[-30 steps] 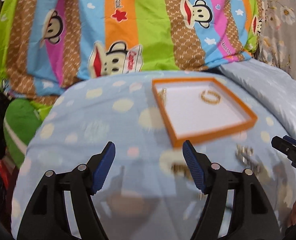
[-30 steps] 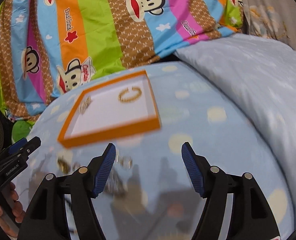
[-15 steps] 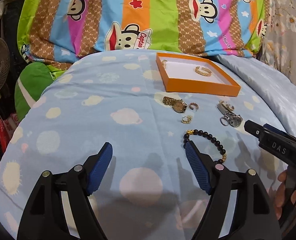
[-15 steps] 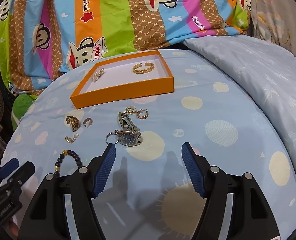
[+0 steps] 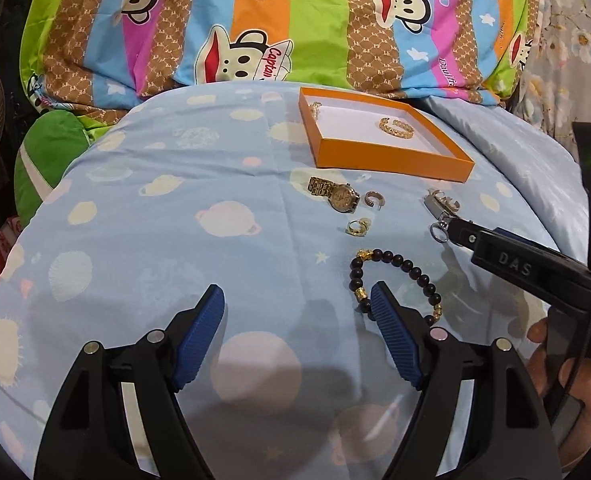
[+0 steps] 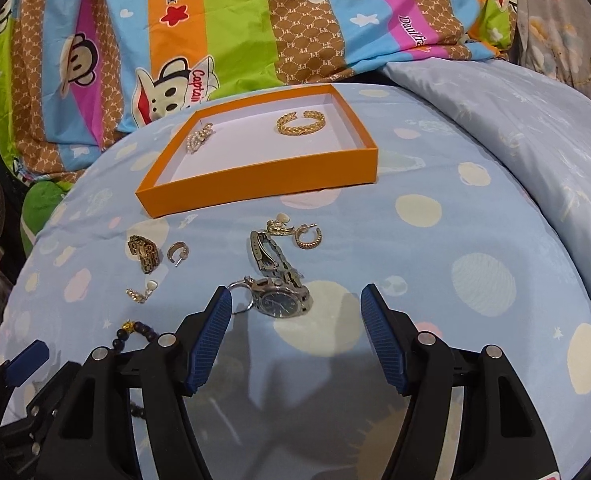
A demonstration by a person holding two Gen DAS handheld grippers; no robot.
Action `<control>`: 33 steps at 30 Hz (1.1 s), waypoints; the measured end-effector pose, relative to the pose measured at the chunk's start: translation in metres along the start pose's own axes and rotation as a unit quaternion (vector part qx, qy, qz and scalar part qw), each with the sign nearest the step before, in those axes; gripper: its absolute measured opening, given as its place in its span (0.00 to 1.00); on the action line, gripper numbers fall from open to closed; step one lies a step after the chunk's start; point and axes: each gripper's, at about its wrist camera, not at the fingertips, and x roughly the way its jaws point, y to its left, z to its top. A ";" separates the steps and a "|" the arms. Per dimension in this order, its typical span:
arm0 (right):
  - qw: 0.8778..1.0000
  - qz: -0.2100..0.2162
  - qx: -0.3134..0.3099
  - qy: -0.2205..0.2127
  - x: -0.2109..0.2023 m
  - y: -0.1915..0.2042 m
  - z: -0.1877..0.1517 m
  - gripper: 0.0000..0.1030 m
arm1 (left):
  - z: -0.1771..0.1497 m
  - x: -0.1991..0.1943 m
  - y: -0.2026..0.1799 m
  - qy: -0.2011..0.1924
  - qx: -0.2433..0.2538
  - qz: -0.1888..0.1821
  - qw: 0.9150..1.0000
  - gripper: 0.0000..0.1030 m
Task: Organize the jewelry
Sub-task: 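Close the left tool on the black bead bracelet while the right tool grasps the silver watch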
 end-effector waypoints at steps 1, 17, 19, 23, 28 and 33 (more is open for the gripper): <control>1.000 -0.002 0.000 0.005 0.003 0.000 0.001 0.50 | 0.000 0.000 0.000 0.001 -0.001 -0.001 1.000 0.71; 0.998 0.014 0.051 -0.024 -0.031 -0.025 -0.026 0.28 | 0.002 0.011 -0.020 0.028 0.026 -0.039 0.998 0.71; 0.998 0.014 0.058 -0.025 -0.037 -0.029 -0.033 0.29 | 0.003 0.015 -0.028 0.033 0.035 -0.038 0.998 0.71; 0.998 0.017 0.063 -0.024 -0.042 -0.034 -0.040 0.29 | 0.004 0.023 -0.036 0.044 0.037 -0.030 0.998 0.60; 0.998 0.017 0.058 -0.022 -0.041 -0.033 -0.039 0.29 | 0.003 0.024 -0.037 0.046 0.042 -0.008 0.998 0.39; 0.998 0.019 0.057 -0.024 -0.041 -0.033 -0.041 0.29 | 0.003 0.023 -0.030 0.045 0.026 -0.011 0.999 0.09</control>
